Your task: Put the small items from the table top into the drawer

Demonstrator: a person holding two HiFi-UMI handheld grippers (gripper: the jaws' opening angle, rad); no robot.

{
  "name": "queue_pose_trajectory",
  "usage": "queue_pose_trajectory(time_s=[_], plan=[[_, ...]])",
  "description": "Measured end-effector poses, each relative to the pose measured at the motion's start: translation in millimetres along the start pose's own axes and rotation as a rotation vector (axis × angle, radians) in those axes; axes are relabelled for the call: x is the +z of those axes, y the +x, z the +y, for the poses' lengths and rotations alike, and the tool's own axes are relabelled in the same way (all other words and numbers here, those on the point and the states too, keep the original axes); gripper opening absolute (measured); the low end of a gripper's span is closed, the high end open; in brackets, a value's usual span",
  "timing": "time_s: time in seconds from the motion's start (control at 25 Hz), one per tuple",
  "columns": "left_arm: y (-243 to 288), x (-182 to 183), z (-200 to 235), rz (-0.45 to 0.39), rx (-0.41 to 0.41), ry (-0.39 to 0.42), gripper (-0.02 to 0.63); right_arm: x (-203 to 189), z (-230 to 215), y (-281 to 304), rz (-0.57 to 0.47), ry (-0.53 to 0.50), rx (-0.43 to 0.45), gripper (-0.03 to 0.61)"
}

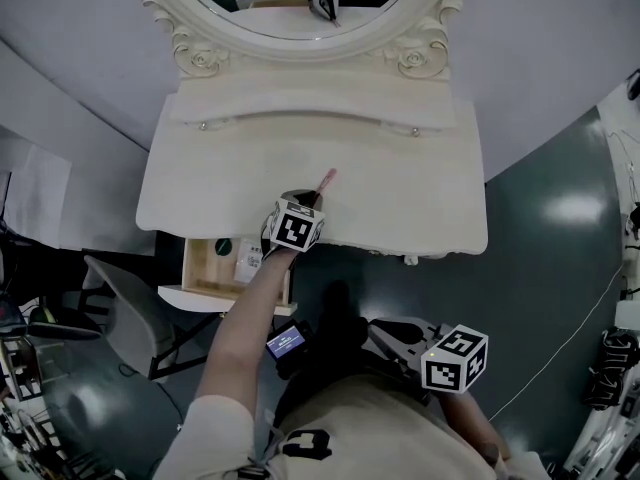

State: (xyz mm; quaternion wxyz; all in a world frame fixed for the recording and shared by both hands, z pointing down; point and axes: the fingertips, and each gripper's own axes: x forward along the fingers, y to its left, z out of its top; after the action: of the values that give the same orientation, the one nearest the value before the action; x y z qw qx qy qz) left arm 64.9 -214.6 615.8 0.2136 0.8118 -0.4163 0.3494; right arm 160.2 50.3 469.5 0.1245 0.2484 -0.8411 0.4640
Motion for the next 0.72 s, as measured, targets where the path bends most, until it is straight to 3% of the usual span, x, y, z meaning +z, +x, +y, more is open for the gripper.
queue_pose_trajectory(time_s=[0.28,0.72], plan=[[-3.4,-2.3,1.8,0.014,-0.009,-0.052,0.086,-4.5,4.4,-4.6,-0.017,-0.005,-0.013,0.029],[-39.6,-6.3,4.1,-0.025,0.009,-0.050,0.086,-3.8,18.0,-1.4,-0.020,-0.040,0.018,0.029]])
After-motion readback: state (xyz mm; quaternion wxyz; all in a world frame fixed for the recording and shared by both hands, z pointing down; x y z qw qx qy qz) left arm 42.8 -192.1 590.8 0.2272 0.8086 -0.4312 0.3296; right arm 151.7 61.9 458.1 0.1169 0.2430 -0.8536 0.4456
